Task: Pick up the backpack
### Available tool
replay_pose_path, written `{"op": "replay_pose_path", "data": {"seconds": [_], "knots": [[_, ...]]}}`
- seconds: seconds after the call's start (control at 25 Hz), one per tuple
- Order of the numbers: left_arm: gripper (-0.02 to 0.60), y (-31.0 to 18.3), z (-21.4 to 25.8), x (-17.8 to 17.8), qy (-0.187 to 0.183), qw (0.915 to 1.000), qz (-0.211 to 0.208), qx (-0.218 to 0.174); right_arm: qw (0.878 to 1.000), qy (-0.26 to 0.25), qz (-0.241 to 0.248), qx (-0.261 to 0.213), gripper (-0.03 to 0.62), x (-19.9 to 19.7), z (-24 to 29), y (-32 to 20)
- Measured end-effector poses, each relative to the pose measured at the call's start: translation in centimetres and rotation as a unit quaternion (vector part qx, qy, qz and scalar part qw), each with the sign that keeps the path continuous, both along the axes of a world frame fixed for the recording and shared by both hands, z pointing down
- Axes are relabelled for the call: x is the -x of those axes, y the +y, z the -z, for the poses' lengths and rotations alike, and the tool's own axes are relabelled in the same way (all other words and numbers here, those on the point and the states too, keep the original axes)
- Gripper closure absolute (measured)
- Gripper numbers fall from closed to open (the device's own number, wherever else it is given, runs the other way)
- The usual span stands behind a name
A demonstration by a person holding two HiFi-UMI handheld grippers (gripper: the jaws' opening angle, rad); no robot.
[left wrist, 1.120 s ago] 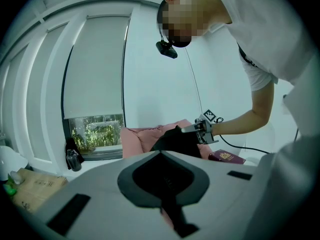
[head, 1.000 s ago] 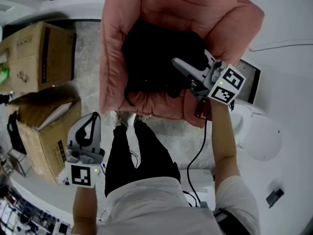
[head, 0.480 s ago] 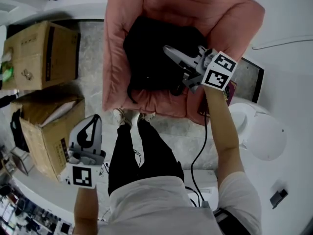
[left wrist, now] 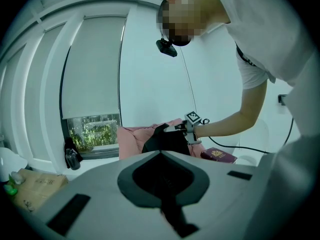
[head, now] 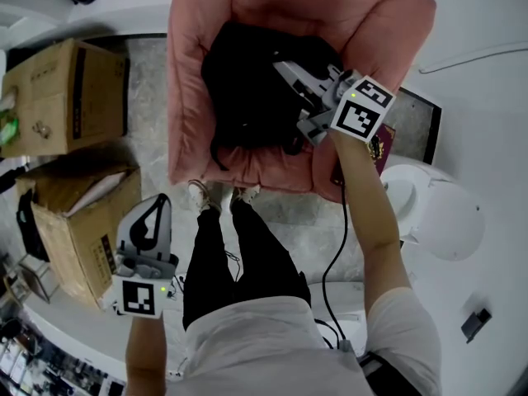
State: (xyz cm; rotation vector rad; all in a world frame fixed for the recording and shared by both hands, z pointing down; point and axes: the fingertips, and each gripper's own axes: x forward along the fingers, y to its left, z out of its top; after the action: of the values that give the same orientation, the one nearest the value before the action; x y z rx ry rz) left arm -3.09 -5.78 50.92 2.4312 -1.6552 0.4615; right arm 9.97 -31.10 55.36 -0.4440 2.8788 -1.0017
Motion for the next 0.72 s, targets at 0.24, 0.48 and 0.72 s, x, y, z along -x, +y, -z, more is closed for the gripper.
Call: {"op": "replay_pose_path", "data": {"seconds": [0.24,0.48,0.72], "knots": [[0.565,0.9,0.1,0.8,0.003,1.0000,0.005,-0.002,1.000,0.002,0.010,-0.009,0.556,0.1,0.8,1.4],[0.565,1.5,-0.2,0.9,0.010,0.9999,0.003,-0.001,0.998,0.036,0.012,-0.047,0.560,-0.5,1.0,3.7],[0.565,1.1,-0.2,1.5,0.012,0.9999,-0.005,-0.008,0.998,0.035,0.009,-0.049,0.559,-0.3,1.6,6.1]]}}
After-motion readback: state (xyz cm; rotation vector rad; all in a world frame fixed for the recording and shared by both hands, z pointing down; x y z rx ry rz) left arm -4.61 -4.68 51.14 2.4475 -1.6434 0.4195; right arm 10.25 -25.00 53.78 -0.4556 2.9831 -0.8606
